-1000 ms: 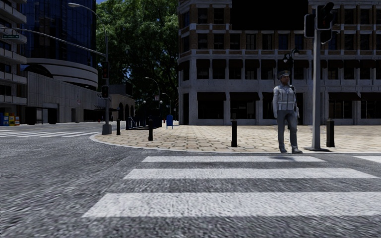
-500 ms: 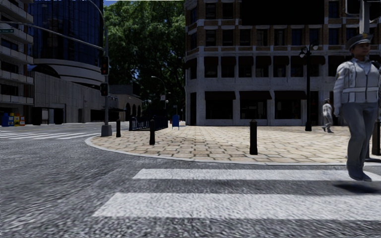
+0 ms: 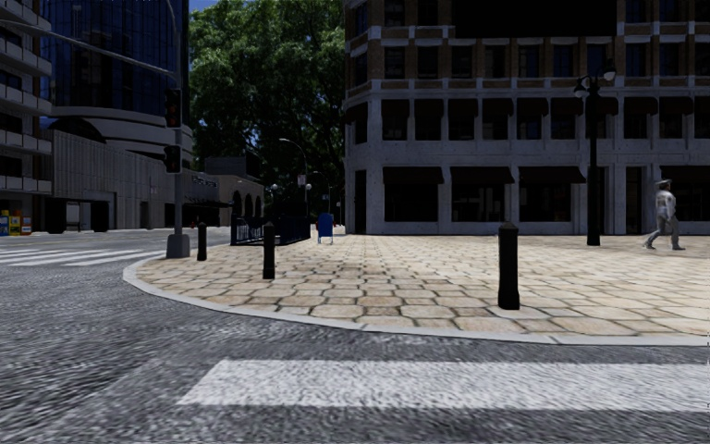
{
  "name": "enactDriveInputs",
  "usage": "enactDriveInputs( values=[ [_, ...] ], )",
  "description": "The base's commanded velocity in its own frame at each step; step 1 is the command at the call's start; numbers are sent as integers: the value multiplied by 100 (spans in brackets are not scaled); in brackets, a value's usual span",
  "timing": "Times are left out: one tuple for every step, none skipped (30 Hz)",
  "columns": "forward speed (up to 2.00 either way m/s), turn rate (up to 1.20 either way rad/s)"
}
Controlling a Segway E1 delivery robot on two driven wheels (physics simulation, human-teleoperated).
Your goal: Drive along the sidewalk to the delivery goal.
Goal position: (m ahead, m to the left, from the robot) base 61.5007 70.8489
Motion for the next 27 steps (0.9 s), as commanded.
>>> enactDriveInputs(
  values=[
    [200, 0],
    [200, 0],
    [200, 0],
    [200, 0],
    [200, 0],
    [200, 0],
    [200, 0],
    [200, 0],
    [200, 0],
    [200, 0],
    [200, 0],
    [200, 0],
    [200, 0],
    [200, 0],
    [200, 0],
    [200, 0],
    [200, 0],
    [200, 0],
    [200, 0],
    [200, 0],
    [200, 0],
    [200, 0],
    [200, 0],
    [200, 0],
    [200, 0],
    [200, 0],
    [200, 0]
  ],
)
